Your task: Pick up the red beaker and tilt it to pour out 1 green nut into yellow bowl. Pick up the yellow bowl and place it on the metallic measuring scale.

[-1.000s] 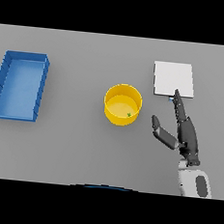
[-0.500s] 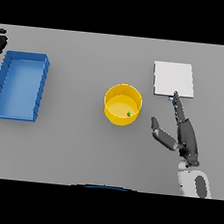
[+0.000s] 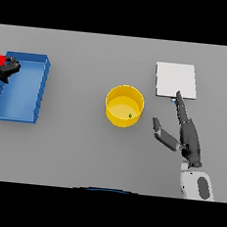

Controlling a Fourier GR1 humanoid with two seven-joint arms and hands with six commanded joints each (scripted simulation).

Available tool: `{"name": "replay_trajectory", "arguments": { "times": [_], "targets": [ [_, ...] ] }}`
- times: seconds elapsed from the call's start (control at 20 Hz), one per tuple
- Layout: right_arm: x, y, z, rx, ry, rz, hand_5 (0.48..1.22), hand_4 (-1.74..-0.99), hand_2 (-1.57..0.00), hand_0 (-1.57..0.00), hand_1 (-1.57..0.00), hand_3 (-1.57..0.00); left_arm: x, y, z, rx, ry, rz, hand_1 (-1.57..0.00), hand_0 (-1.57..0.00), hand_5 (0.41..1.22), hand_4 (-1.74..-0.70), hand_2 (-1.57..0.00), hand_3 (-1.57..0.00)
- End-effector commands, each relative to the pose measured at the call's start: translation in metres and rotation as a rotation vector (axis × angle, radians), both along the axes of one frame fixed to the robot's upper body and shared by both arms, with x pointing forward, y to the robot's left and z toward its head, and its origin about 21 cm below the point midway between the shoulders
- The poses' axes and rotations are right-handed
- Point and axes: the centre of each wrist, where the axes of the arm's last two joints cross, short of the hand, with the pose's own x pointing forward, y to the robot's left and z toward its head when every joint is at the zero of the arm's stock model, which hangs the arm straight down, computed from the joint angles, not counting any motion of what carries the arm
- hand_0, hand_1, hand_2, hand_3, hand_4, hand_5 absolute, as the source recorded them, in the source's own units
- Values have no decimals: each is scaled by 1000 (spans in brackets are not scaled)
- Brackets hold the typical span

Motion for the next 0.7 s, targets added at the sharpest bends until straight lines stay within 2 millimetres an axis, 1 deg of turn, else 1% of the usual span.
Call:
{"name": "replay_trajectory", "arguments": {
  "times": [0.0, 0.05, 0.1, 0.15, 0.2, 0.25, 0.3, 0.4, 0.5, 0.55, 0.6, 0.65],
  "targets": [
    [0, -1, -1, -1, 9, 0, 669, -1159, 1, 1, 1, 1, -4, 0, -1, 13, 11, -60, -1380, -1495, 740, -1155, -1311, -1098],
    [2, 1, -1, 1, 14, 1, 669, -1161, 1, 1, 1, 1, -6, -1, 2, -16, 11, -128, -1104, -1253, 714, -1031, -1049, -884],
    [-1, -3, -3, -1, 8, 2, 671, -1162, 1, 1, 1, 1, -8, 2, 2, -26, 35, -152, -883, -1003, 697, -933, -839, -707],
    [0, -3, -1, 7, 9, 6, 673, -1156, 1, 1, 1, 1, -10, 3, 4, -43, 42, -172, -706, -802, 682, -870, -671, -565],
    [0, -4, 2, 5, 0, 3, 677, -1151, 1, 1, 1, 1, -9, 3, 6, -39, 55, -179, -565, -641, 667, -823, -536, -452],
    [-2, -5, 1, 0, -3, 11, 680, -1147, 1, 1, 1, 1, -11, 5, 5, 7, 80, -192, -452, -513, 656, -785, -429, -361],
    [-3, -2, 0, 9, -3, 16, 685, -1145, 1, 1, 1, 1, -9, 3, 4, 30, 93, -199, -361, -410, 651, -762, -343, -289],
    [-3, 1, 0, 2, 2, 14, 690, -1156, 1, 1, 1, 1, -7, 4, -4, 51, 90, -192, -231, -262, 648, -741, -219, -185],
    [-2, 1, 0, -6, 8, 8, 688, -1164, 1, 1, 1, 1, -4, 4, -6, 61, 73, -186, -147, -167, 647, -724, -140, -118],
    [-2, 0, 1, -9, 9, 6, 688, -1173, 1, 1, 1, 1, -2, -1, -7, 66, 62, -182, -118, -134, 647, -715, -112, -94],
    [-3, -1, 1, -7, 5, 8, 688, -1176, 1, 1, 1, 1, -1, -1, -7, 77, 55, -176, -94, -107, 647, -708, -89, -75],
    [0, -1, 1, -19, 27, -8, 679, -1178, 1, 1, 1, 1, 1, 0, -6, 82, 39, -169, -75, -85, 653, -705, -71, -60]
  ]
}}
